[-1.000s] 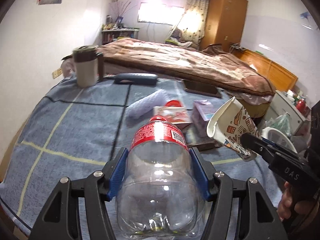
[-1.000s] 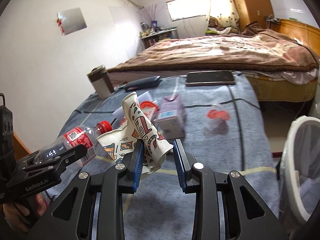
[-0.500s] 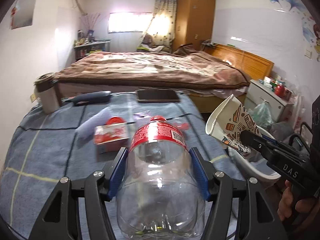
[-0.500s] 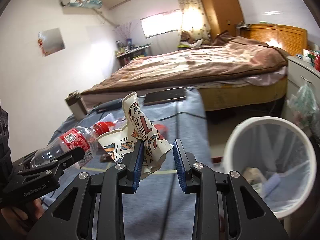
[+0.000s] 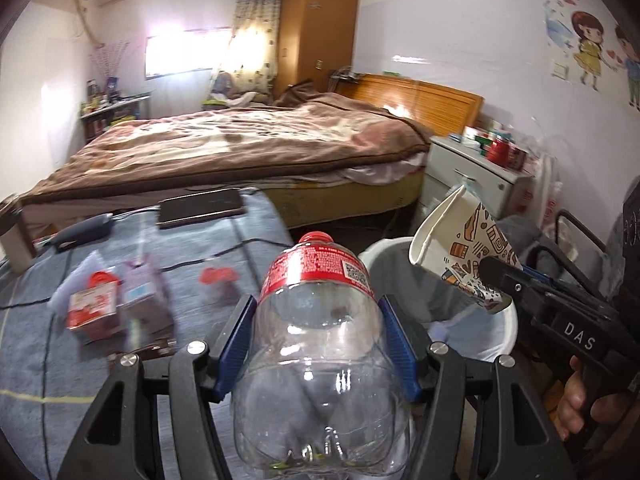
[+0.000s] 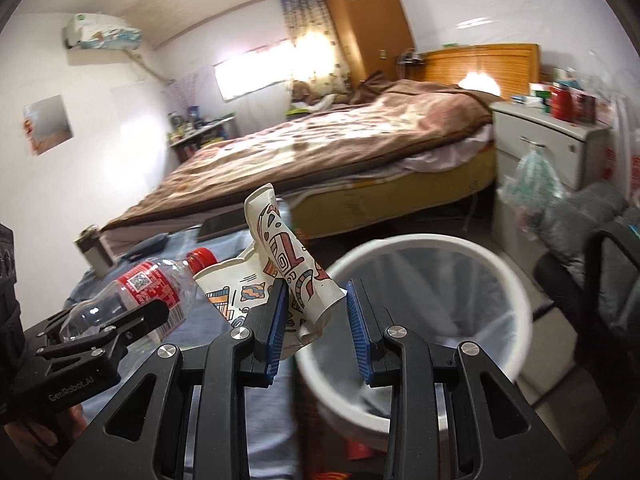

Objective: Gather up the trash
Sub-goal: 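Carry the bottle and paper cup with both tools over the white bin, then open the left tool over the bin while the right tool releases the paper cup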

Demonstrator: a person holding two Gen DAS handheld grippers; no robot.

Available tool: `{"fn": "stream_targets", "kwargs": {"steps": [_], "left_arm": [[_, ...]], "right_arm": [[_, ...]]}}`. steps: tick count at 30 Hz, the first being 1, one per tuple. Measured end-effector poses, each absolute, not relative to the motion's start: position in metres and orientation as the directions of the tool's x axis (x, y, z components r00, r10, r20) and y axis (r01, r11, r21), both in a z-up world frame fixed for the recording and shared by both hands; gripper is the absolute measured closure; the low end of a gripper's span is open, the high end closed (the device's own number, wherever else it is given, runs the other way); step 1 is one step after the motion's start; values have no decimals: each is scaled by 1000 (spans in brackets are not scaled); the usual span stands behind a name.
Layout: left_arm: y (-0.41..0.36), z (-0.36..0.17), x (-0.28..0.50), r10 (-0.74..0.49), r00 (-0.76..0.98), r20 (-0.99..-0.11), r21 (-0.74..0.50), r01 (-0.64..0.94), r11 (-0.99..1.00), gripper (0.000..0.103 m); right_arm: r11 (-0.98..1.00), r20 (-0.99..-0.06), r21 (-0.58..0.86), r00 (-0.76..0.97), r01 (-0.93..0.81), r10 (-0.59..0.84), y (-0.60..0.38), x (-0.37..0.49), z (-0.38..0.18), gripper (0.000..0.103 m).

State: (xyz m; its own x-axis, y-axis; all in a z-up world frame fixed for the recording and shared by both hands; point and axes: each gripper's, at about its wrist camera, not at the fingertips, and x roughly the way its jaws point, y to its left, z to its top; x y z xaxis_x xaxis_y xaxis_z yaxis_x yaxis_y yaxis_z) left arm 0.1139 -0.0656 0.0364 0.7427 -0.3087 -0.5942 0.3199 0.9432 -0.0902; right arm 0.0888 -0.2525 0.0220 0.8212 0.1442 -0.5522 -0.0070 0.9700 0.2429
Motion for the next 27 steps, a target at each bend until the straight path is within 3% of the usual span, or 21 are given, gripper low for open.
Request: {"fn": "stream_targets", "kwargs": {"steps": [14,27], "left_arm": [[-159,15,131,-406,649,-643,-102,453,886,39],[-180,-5,147,-409,588,-698,-121,467,876,38]], "right_arm": [[970,-641,179,767,163,-11,-312,92,-1,71],[977,-726,70,682,201,-89,-321,106,-23,69]]}}
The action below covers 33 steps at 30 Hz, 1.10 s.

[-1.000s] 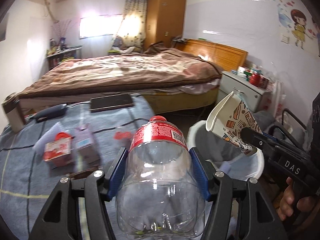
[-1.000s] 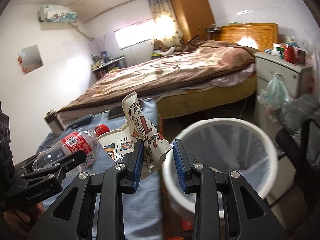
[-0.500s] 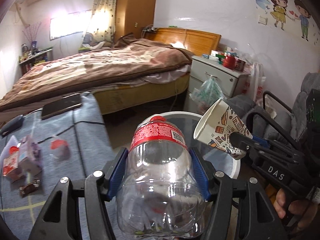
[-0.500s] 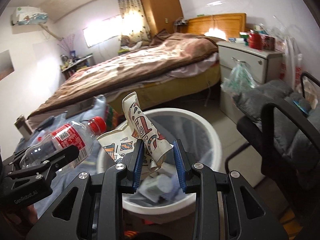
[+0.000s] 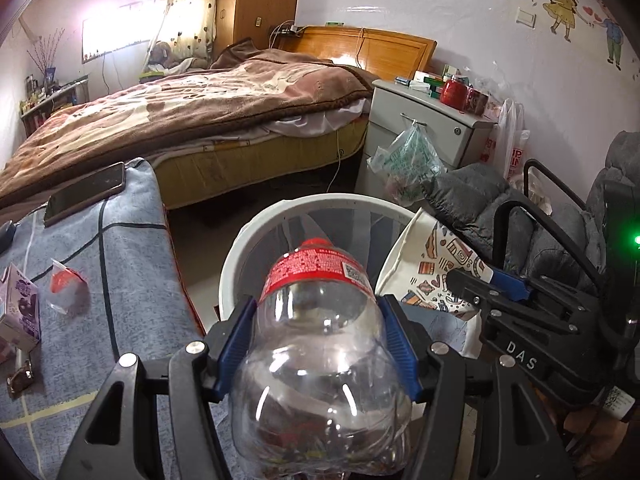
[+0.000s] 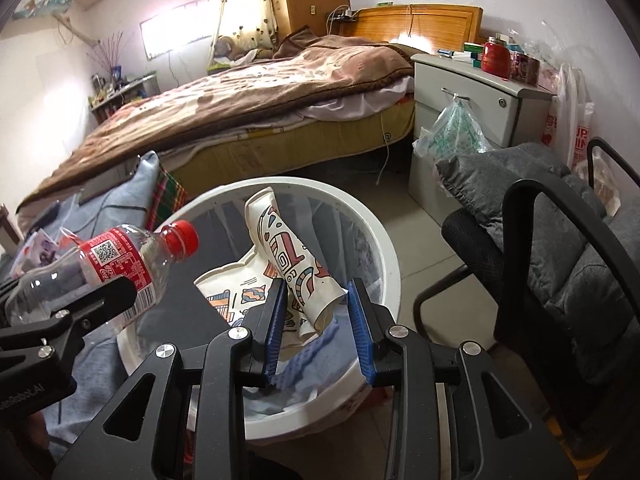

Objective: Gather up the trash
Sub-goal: 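Open the left tool over the bin while the right tool releases the paper cup, then move both open tools back toward the milk cartons on the blanket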

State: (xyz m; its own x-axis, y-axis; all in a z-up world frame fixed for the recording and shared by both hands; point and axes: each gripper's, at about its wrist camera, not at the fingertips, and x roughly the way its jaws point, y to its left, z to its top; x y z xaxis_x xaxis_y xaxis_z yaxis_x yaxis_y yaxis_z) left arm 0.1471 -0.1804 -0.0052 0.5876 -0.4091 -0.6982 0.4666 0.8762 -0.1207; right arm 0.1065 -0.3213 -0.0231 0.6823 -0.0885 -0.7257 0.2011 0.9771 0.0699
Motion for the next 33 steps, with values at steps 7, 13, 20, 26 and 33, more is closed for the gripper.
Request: {"fn": "stream_targets", "kwargs": {"steps": [7,13,20,26,33], "left_arm": [[-174,-4,147,-407,598,-691,-126,454,882,35],[-162,1,143,-410,610,-678,-140,440,887,35],[-136,12,136,-397,643,-655,-150,405,902,35],[-106,21,128,-370,677,-636,-150,362,920,35],[-74,27,121,-334,710,-619,-146,314,938,35]], "right_arm": [[977,-726,70,682,201,-88,-322,104,-25,45],[975,-724,81,684,207,-85,-319,103,-22,45],[976,-693,95,717,194,-75,-306,97,-10,45],[981,-669,108,742,164,-50,-289,97,-3,45],[988,-644,108,765,112,-16,-265,96,6,45]]}}
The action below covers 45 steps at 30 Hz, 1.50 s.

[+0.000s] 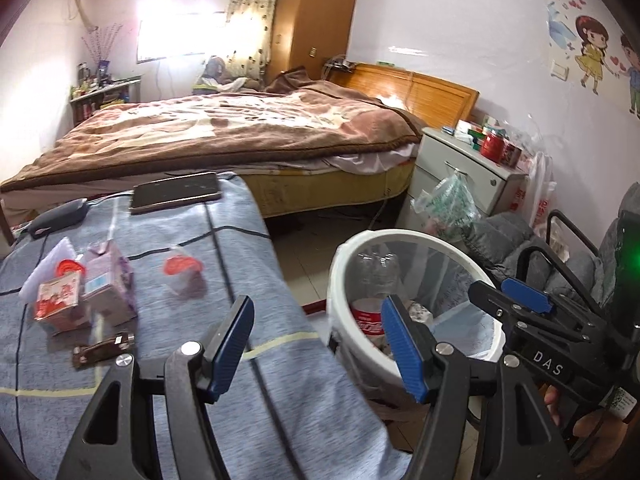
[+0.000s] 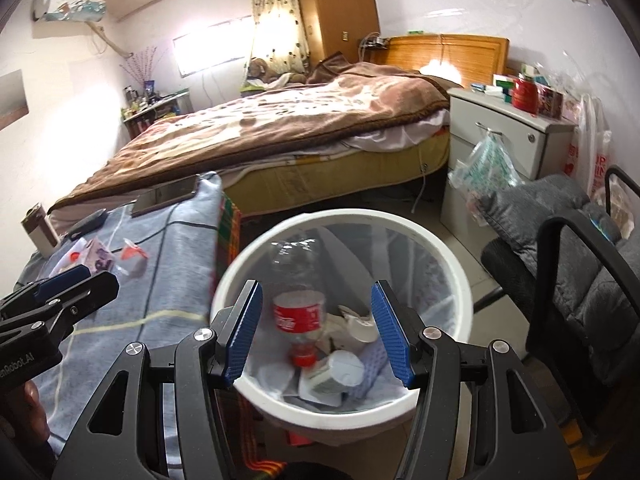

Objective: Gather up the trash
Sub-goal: 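Move both open tools back toward the milk cartons on the blanket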

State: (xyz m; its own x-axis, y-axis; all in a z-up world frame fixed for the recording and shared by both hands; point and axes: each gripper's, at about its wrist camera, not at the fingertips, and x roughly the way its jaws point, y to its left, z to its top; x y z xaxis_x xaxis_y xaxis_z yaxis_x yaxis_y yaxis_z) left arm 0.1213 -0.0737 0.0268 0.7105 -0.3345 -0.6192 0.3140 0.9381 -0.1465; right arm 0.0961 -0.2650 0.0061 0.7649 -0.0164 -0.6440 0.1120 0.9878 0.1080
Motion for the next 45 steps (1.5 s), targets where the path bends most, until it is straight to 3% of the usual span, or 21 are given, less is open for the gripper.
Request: {"fn": "stream_targets", "kwargs": {"steps": [19,31,45], "left_arm": [[33,31,106,-166,787,-594,-128,112,985,35],[118,15,104,-41,782,-622,-147,-65,987,34],[174,-2,119,-3,756,-654,-150,-126,981,33]], "right_arm": [[993,-617,106,780,-44,100,-191,106,13,45],[985,-644,100,745,-143,174,-142,124,3,45],[952,-657,95,700,-291,280,-72,154,-2,45]]}}
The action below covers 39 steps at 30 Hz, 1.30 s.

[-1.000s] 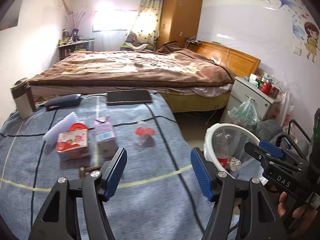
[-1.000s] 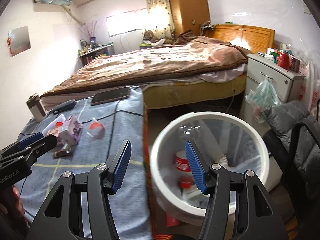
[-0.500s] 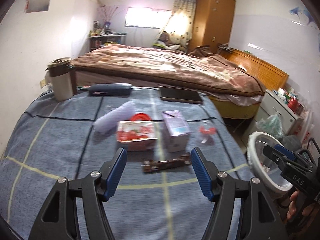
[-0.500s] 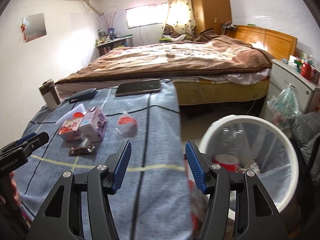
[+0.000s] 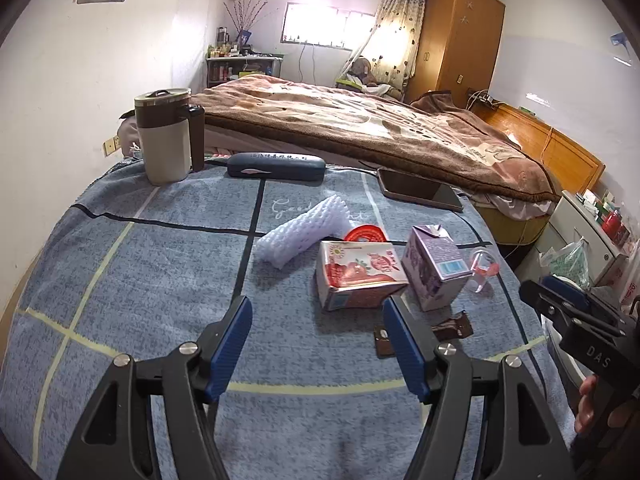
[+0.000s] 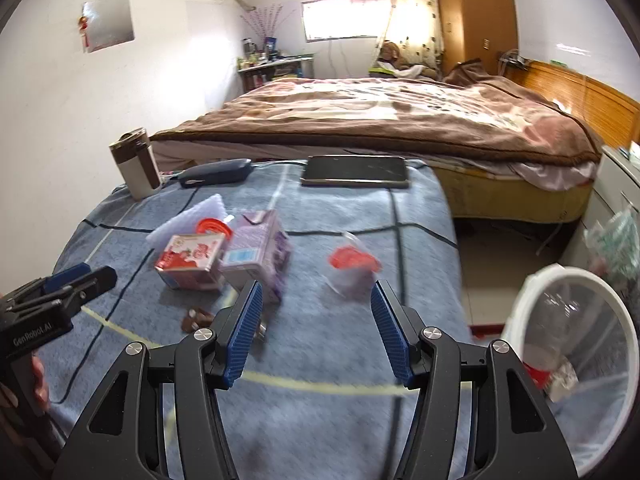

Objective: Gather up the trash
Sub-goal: 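Move both open tools back toward the milk cartons on the blanket, then grasp the strawberry milk carton with the left tool while the right tool grasps the purple carton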

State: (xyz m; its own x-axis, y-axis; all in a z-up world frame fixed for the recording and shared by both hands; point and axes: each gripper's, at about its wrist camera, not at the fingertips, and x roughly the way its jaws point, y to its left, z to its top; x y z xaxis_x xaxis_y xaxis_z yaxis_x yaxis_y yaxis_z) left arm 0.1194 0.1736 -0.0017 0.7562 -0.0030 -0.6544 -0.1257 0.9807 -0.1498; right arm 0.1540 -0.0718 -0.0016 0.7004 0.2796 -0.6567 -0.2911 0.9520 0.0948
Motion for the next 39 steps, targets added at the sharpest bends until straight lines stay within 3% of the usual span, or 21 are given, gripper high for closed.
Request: {"fn": "stream_targets", "kwargs": {"steps": [14,23,25,26,39], "left_arm": [[191,-13,131,-15,738,-675,-159,-126,979,31],[192,-17,140,-23,729,-684,-158,-118,980,31],[190,-17,144,-38,727,-686,-166,-106,981,31],[189,-17,146,-47,726,-686,-173,-100,980,31],[159,-36,186,-176,660,-730,-232,3,973,29]], "right_arm": [[920,-713,122,612,-373,342,-19,189,-18,43],[942,-746,97,603,-320,282,-21,201,-30,43],[946,-736,91,619,-310,274,-24,199,-29,52],[949,-732,88,626,-304,268,-26,197,-28,61],[945,-716,141,629,-296,304,-51,184,-21,62]]}}
